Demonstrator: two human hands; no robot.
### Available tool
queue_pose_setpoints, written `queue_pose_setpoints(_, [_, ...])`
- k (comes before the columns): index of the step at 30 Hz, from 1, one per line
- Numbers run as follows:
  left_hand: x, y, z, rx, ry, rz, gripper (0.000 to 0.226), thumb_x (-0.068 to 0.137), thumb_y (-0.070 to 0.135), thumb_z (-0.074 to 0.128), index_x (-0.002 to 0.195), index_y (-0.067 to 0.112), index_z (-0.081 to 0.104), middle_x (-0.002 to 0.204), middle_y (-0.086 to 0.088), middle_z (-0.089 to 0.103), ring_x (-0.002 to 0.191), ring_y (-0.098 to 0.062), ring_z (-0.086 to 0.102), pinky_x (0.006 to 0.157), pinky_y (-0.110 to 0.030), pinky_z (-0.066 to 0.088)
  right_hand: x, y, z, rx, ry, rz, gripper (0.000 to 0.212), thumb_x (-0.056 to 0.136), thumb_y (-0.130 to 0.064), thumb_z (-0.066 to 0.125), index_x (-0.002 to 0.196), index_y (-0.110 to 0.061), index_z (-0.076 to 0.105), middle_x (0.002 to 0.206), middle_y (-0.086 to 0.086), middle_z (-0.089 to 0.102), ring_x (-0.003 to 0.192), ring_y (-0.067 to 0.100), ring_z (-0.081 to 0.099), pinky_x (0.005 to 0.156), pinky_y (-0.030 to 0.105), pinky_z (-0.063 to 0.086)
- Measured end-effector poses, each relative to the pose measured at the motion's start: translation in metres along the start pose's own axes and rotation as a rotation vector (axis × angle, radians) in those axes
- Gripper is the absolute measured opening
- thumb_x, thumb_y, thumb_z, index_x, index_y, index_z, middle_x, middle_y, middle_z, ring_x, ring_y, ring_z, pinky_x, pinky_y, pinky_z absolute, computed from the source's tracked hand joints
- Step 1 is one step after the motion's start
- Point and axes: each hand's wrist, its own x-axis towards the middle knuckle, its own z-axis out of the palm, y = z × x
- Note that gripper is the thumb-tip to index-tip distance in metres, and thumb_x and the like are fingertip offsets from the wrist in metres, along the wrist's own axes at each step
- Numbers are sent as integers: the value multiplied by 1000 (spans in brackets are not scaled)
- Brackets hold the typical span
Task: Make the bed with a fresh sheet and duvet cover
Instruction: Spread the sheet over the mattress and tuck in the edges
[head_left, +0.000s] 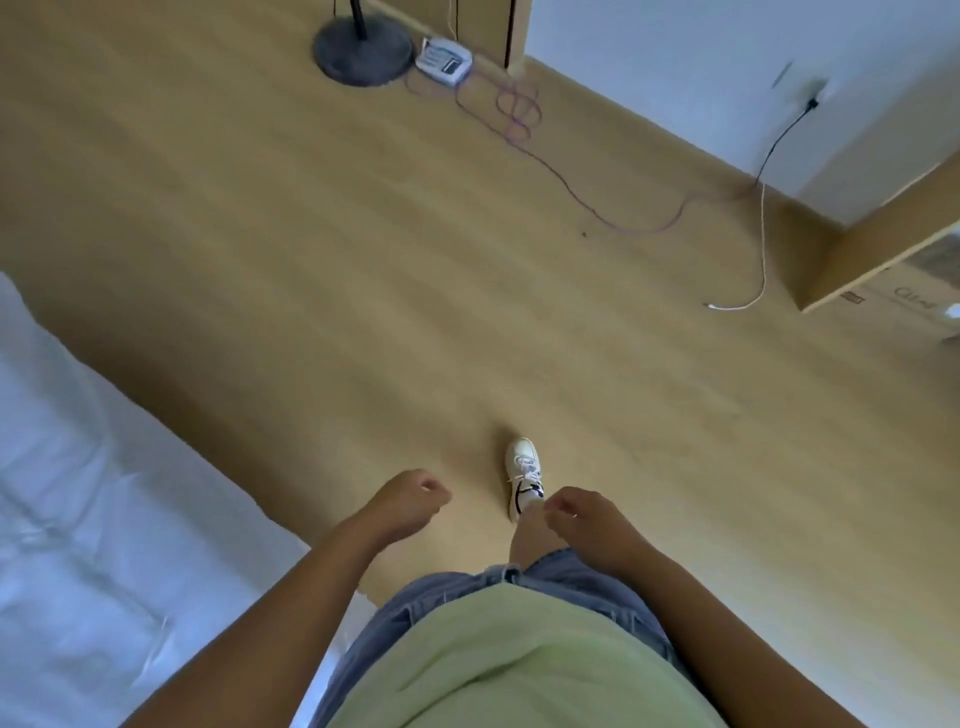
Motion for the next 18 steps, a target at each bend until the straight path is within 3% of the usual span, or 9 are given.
queue_pose_setpoints(3, [37,27,-24,57,15,-54,25,94,26,49,110,10,58,109,-7,60,89,-18,51,76,-27,39,69,-38,-66,-67,-30,-89,24,94,-14,48,97,6,59,93,21,62,77,19,50,68,29,36])
queue_pose_setpoints(7, [75,57,-70,-21,59,-120,7,92,21,47,93,15,51,96,-4,53,83,-18,47,69,-26,36,148,-107,-138,-135,-35,-147,9,92,-15,52,89,-17,61,91,2,61,88,22,57,78,30,41])
queue_pose_setpoints(10, [94,72,-117,-142,143,-135,13,94,20,43,104,18,50,103,-3,56,89,-16,49,75,-25,38,204,-166,-159,-233,-124,-170,13,91,-17,54,82,-24,59,91,3,63,88,24,58,83,36,46])
queue_pose_setpoints(12, [108,71,-148,-220,204,-163,21,95,21,40,114,21,50,110,-5,58,92,-15,50,79,-25,38,238,-212,-159,-318,-218,-184,10,92,-17,52,87,-20,61,93,3,64,89,24,60,78,33,46])
queue_pose_setpoints(16, [139,49,-212,-332,287,-222,6,92,20,42,95,18,48,95,-4,53,84,-15,45,76,-28,37,304,-308,-139,-457,-318,-252,15,93,-18,50,98,-11,62,95,7,64,90,26,60,74,31,44])
queue_pose_setpoints(18, [152,32,-258,-383,335,-251,18,94,22,44,106,15,55,104,0,57,92,-14,49,83,-26,39,333,-360,-122,-509,-356,-285,17,93,-17,50,100,-7,62,97,9,64,90,26,59,75,31,44])
